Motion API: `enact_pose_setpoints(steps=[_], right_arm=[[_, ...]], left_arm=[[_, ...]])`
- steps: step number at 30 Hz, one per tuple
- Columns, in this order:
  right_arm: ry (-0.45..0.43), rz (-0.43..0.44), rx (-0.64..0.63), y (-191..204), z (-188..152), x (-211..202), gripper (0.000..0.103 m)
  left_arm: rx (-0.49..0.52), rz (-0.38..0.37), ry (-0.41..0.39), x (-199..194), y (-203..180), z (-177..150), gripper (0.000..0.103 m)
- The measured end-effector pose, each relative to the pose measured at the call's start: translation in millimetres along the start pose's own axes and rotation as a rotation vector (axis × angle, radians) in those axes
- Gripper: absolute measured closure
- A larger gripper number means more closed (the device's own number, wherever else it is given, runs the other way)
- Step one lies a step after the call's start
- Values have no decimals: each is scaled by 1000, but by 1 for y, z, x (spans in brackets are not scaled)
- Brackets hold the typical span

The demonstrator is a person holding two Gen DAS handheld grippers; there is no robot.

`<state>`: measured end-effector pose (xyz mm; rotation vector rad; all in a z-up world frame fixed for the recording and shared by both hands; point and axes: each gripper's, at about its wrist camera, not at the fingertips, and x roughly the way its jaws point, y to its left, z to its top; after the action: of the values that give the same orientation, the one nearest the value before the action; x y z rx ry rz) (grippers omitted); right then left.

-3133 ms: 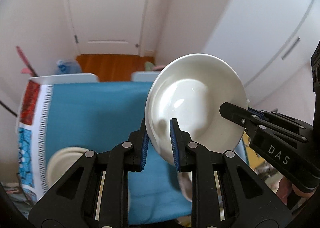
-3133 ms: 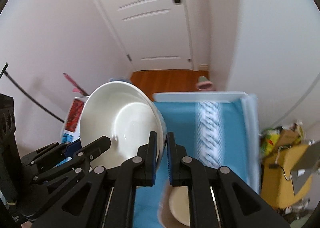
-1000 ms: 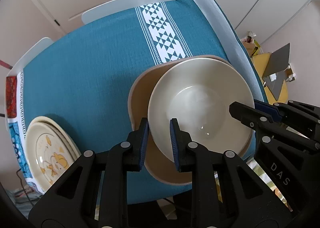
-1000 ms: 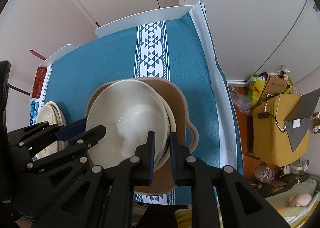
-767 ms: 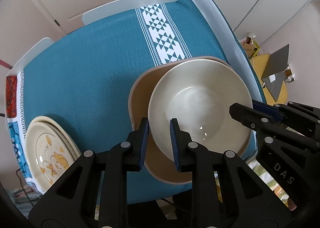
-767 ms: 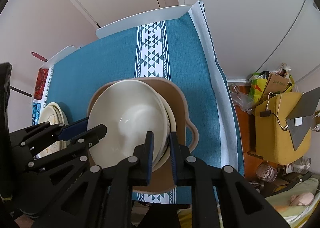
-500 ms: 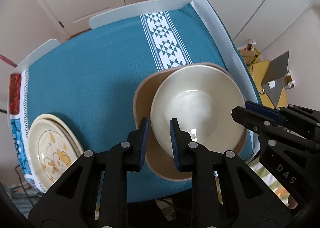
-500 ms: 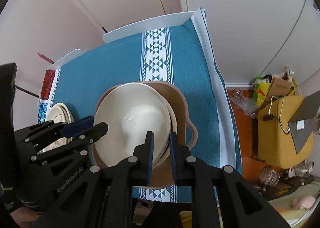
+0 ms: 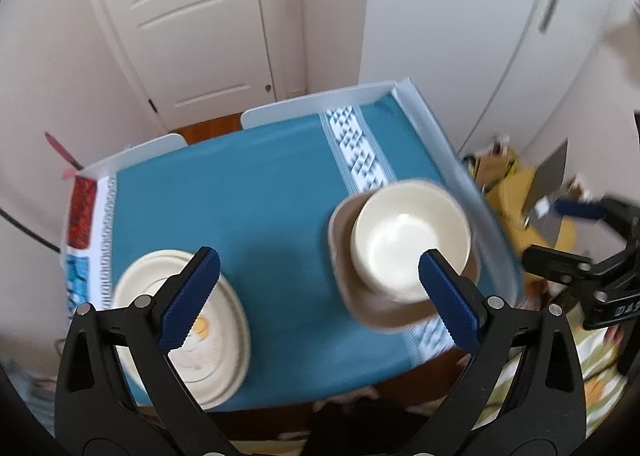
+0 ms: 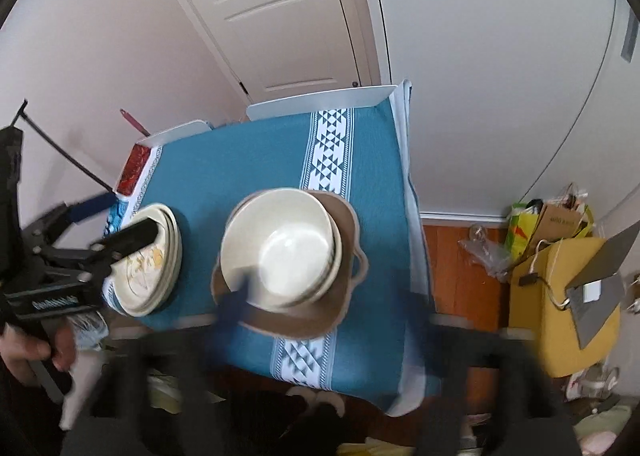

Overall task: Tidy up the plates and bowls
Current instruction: 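Grasp the beige bowl rim under the nested bowls with both grippers, then lift the nested bowl stack with both grippers and lower it onto the plates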

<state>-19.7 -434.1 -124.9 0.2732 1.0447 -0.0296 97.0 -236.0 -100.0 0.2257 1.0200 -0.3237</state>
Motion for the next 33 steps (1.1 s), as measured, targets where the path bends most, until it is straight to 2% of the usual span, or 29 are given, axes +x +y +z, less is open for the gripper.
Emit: enact_pose_setpoints(steps=[1, 4, 6, 10, 19, 21, 23, 25, 28, 30, 32, 33], right_arm=[[19, -14, -11, -1, -2, 2, 1], [120, -130, -57, -2, -13, 18, 1], [151, -178, -92, -2, -17, 27, 1], [171, -200, -130, -3, -17, 44, 0], [289, -221, -179, -9, -7, 90, 2], [307, -222, -209, -7, -6, 98, 12], [329, -210, -229, -5, -6, 107, 34], [355, -164, -227, -7, -6, 117, 44], [371, -101, -197, -11, -7, 129, 58], [367, -59, -177, -13, -7, 136, 66], [352, -45, -169, -15, -8, 141, 75], [338, -37, -169, -16, -10, 143, 78]], left_arm=[[20, 9, 11, 2, 1, -3, 3], [57, 21, 69, 16, 3, -15, 3], [57, 17, 116, 31, 6, -22, 3], [70, 5, 188, 61, 7, -29, 3], [102, -53, 293, 111, -4, -32, 6], [107, -67, 307, 119, -7, -32, 16], [111, -81, 333, 128, -10, -34, 36], [108, -117, 353, 137, -12, -35, 49], [110, -136, 348, 144, -16, -36, 59], [110, -154, 338, 148, -19, -38, 68], [104, -177, 322, 152, -20, -40, 82], [101, -187, 308, 153, -21, -41, 85]])
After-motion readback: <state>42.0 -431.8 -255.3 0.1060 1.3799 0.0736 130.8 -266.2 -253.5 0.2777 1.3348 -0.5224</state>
